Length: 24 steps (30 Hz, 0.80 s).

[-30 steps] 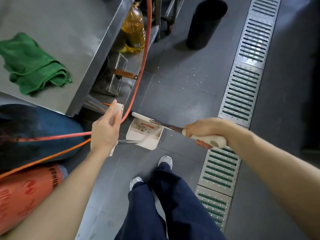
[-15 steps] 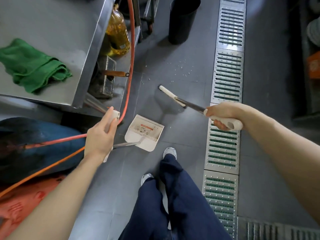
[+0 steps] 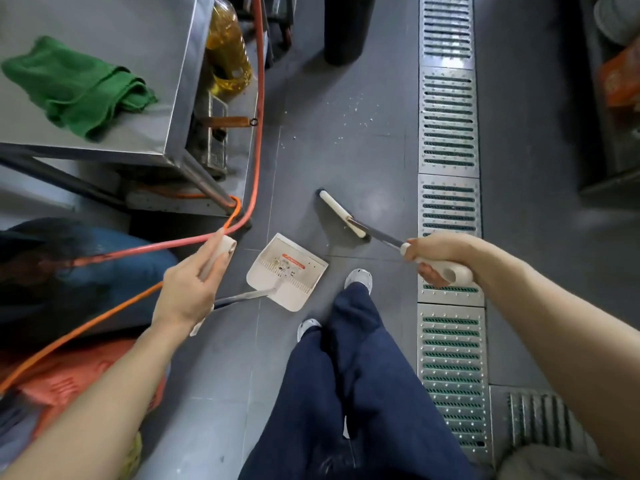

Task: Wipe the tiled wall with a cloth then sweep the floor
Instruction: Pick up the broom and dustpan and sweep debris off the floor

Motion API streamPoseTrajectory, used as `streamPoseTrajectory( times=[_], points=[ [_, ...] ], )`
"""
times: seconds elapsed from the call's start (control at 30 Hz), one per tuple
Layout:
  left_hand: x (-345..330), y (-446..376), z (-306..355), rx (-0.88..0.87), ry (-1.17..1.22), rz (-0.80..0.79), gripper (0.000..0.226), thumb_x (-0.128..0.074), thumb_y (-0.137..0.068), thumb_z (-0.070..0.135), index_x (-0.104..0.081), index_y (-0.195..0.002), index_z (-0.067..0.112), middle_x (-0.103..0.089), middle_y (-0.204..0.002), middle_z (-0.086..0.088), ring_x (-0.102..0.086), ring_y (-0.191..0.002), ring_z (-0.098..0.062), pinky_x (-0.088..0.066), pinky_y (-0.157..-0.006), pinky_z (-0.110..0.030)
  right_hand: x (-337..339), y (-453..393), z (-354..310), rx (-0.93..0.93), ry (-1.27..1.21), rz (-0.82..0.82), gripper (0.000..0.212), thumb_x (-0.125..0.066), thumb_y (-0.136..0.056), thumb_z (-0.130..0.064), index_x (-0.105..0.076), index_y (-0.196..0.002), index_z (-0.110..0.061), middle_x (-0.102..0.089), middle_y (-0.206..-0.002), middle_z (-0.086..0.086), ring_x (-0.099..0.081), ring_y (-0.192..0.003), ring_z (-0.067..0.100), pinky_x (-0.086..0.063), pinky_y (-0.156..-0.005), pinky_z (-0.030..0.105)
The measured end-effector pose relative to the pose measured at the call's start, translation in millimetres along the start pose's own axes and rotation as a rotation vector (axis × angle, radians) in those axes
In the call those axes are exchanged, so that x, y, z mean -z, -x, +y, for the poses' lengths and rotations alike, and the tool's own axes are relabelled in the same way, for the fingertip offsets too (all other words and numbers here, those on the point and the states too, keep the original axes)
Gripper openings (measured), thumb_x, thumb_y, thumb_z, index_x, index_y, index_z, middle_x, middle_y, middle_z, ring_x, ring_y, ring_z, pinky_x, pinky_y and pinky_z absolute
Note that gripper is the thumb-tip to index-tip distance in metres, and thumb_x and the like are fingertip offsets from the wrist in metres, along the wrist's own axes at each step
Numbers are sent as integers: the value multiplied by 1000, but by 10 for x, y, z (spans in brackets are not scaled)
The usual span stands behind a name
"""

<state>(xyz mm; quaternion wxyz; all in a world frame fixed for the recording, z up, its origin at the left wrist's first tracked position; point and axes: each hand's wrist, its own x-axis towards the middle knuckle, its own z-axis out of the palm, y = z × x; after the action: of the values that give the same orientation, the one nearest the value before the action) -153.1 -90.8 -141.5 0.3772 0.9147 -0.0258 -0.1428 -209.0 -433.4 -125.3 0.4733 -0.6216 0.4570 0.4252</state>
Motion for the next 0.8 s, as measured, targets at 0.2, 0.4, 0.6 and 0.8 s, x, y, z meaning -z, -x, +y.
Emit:
streamPoseTrajectory(
  times=[0.2,0.4,0.6,0.8],
  points=[
    [70,143,-143,-4,34,-62,45,-57,-91,24,-51,-112,63,-62,-116,10,-50,-108,8,-32,-97,-8,-46,197,37,51,53,66,20,-46,-91,-9,-50,-111,-7,-45,-45,8,-40,-25,12,-35,-30,13],
    [-2,149,-173,-47,-48,-50,36,-57,-91,21,-57,-127,19,-65,-119,-4,-57,-108,-9,-34,-95,-17,-426,91,123,149,462,77,37,-33,-96,-10,-46,-130,-4,-51,-60,5,-48,-52,19,-42,-50,29],
    [-51,17,-67,-58,-111,-46,37,-53,-93,28,-54,-130,26,-65,-118,-10,-60,-107,-30,-41,-94,-38,-869,276,264,56,300,-130,34,-40,-92,-9,-52,-124,-6,-49,-52,4,-44,-39,15,-36,-38,19],
    [-31,67,-14,-69,-60,-29,37,-54,-93,25,-54,-130,23,-64,-121,-6,-58,-112,-23,-36,-94,-22,-450,640,48,-74,-166,-221,52,-43,-95,-10,-31,-146,-13,-35,-37,1,-32,-23,6,-27,-27,7]
  ],
)
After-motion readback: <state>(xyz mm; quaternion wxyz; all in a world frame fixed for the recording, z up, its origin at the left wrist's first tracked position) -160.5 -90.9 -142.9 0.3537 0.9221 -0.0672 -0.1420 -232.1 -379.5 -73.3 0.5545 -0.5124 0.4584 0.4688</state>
